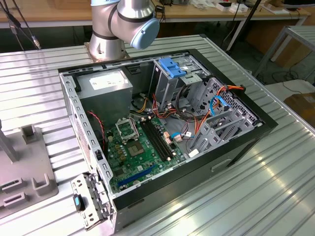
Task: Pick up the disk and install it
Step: 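Pick up the disk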
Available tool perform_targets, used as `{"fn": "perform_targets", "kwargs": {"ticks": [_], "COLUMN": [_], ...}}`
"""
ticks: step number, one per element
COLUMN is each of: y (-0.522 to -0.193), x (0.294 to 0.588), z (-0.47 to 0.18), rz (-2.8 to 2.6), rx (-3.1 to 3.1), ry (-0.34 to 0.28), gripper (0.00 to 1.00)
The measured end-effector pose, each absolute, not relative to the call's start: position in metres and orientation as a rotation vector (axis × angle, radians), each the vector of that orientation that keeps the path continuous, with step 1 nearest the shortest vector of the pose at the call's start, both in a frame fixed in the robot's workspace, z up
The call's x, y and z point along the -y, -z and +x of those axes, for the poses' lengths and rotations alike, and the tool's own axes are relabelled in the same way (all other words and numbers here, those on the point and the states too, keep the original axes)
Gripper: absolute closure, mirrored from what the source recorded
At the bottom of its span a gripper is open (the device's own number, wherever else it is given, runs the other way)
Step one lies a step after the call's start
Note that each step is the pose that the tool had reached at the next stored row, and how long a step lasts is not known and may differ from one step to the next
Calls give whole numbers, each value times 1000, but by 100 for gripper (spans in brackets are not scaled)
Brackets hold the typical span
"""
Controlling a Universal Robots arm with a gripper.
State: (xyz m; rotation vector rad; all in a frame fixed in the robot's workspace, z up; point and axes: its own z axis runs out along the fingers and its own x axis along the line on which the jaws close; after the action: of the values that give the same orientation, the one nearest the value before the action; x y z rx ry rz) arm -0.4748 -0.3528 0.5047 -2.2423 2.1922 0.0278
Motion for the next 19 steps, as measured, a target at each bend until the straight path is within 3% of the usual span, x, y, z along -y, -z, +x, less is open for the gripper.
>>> {"fn": "perform_targets", "kwargs": {"ticks": [19], "y": [-505], "x": [353], "z": [-447], "rz": [-2242], "rx": [-2192], "ry": [-28], "gripper": [63]}}
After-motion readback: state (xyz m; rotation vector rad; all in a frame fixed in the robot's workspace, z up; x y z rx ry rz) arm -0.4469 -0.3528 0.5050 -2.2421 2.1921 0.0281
